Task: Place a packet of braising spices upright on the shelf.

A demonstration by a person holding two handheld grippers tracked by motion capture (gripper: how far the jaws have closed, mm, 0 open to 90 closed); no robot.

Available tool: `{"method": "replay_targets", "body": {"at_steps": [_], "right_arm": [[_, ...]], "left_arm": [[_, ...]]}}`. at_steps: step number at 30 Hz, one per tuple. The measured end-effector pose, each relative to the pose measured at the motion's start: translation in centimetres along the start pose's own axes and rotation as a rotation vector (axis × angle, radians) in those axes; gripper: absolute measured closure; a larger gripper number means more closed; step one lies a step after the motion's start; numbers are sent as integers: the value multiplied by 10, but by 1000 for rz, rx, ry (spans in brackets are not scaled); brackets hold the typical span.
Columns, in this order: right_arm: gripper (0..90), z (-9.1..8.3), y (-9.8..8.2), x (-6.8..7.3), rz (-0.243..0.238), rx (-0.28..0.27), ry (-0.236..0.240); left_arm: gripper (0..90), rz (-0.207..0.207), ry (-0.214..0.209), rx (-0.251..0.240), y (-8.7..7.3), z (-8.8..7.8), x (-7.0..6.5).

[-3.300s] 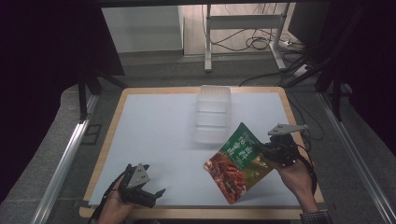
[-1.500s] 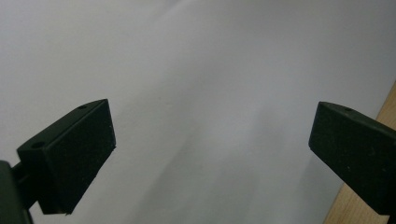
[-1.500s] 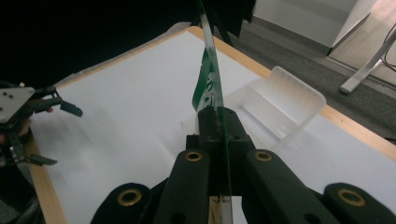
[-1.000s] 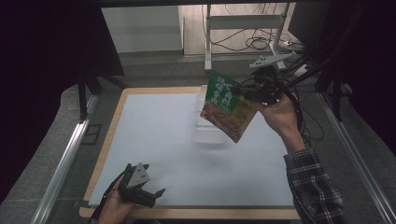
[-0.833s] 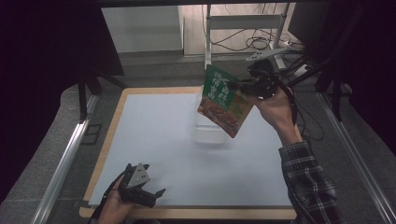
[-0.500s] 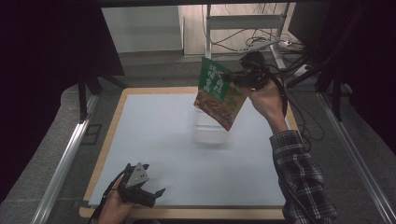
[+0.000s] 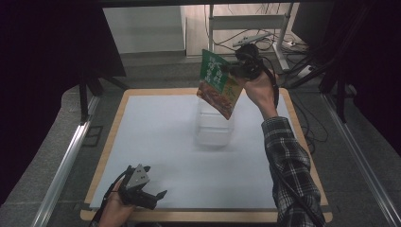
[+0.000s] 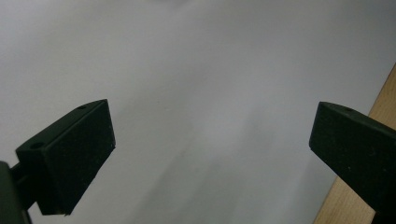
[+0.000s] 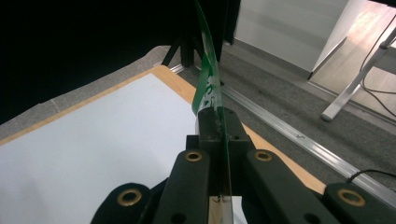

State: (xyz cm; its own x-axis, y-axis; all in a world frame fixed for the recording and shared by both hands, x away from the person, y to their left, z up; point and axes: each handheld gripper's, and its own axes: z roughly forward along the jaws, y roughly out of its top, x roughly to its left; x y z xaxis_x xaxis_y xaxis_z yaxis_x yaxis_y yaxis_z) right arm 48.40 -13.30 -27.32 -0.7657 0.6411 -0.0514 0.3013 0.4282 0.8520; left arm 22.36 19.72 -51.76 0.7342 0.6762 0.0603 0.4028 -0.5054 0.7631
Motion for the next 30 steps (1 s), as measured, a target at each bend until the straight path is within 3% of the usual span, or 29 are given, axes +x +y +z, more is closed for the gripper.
{"method": "replay_targets", "body": {"at_steps": [8,14,21,23,24,26,30], "right_arm": [[892,23,-8,-16,-2,-23,-22],[892,32,-16,-20,-13,-18,-31],[892,39,-26,-19,-3,8,12],[891,38,-31,-15,-7,5,59],[891,38,-31,-15,-7,5,59],[891,39,-34,-13,-12,30,70],[891,46,-40,-16,3,80,36]], "left_arm": [[2,5,0,6,0,0,0],[2,8,-1,14,0,1,0],[3,12,-1,20,0,1,0],[3,14,0,23,0,2,-1],[3,15,1,24,0,2,-1],[4,20,3,27,0,2,-2],[4,22,4,29,0,3,-2]]}}
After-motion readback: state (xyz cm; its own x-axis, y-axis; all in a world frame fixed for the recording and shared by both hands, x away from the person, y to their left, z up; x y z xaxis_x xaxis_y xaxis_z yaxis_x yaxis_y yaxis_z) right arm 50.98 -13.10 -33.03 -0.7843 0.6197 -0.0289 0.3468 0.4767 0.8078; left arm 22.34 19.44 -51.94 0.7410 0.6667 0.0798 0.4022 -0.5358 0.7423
